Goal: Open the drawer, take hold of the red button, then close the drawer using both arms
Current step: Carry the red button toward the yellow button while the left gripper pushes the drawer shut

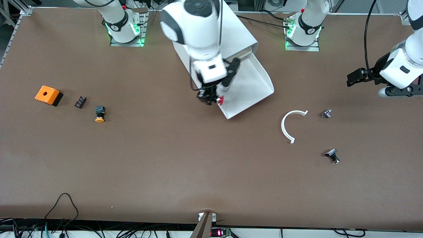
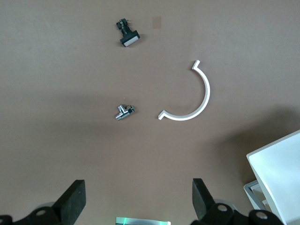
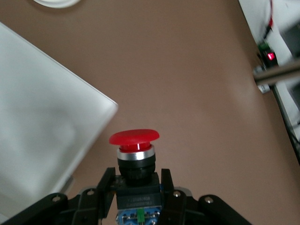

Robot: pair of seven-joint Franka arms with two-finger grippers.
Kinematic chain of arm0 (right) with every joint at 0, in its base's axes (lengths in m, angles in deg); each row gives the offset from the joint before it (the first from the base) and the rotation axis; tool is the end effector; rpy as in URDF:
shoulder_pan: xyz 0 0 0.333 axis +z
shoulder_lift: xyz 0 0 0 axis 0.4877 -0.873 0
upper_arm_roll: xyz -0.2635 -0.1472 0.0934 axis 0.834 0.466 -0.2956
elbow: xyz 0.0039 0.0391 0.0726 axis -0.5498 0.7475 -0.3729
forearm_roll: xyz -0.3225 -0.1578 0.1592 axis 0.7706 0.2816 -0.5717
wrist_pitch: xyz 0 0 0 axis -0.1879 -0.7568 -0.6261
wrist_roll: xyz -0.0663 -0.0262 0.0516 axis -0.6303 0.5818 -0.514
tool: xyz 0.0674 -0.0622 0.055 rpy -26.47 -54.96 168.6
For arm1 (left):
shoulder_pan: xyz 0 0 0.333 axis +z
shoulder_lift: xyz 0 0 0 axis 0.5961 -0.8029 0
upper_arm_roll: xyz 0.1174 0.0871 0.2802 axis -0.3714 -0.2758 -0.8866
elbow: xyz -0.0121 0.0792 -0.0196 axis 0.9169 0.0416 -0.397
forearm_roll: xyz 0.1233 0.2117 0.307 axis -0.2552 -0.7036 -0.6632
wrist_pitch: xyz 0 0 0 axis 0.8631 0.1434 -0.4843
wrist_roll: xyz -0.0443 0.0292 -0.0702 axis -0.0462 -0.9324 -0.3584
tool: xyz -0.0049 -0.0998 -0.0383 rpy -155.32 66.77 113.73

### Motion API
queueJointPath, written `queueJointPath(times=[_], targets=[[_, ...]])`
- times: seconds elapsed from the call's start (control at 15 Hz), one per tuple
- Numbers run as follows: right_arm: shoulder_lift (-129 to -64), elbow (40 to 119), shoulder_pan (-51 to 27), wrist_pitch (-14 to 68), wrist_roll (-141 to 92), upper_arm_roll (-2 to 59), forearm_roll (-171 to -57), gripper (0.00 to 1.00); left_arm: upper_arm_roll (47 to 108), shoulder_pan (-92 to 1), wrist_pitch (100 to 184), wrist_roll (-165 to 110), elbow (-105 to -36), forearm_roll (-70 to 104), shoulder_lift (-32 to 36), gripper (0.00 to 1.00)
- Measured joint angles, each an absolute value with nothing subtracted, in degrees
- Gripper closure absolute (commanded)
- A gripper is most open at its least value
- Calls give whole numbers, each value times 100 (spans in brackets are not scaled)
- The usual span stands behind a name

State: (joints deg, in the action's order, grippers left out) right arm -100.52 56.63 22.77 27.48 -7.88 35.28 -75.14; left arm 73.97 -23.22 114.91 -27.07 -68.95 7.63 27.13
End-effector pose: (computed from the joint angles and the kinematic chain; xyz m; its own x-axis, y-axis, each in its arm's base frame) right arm 0.5341 0.4825 0.4830 0.4216 0.8936 0.1540 0.8731 -0.4459 0.1973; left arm 0.5480 -0.0124 0.5574 0.9867 0.0786 -0.1425 0.0759 -0.9968 -0.0244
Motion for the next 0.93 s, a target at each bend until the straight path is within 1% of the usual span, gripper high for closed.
queueJointPath(times=[0.2,0.33,0.4,0.53,0.67,0.8,0.93], targets=[[-9667,6326,1631,2713,-1016,3555,-7518,67,7417,-2326,11423,-2691,-7109,764,2374,0],[-9491,6738,1180,2711,-1345,3553,-7519,67,7429,-2334,11572,-2714,-7293,1042,2042,0],[-9445,6914,967,2711,-1505,3551,-7522,67,7432,-2343,11878,-2788,-7408,1279,1857,0],[-9415,7281,621,2719,-1977,3547,-7527,67,7511,-2397,12881,-3212,-7755,1539,1509,0],[-9420,7668,374,2803,-2555,3542,-7538,67,7806,-2555,13935,-4048,-8106,1596,1205,0],[-9428,8063,274,2958,-3163,3536,-7538,67,8010,-2968,14772,-5084,-8319,1597,985,0],[-9427,8480,188,3217,-3647,3528,-7538,67,8041,-3464,15436,-5867,-8466,1596,828,0]])
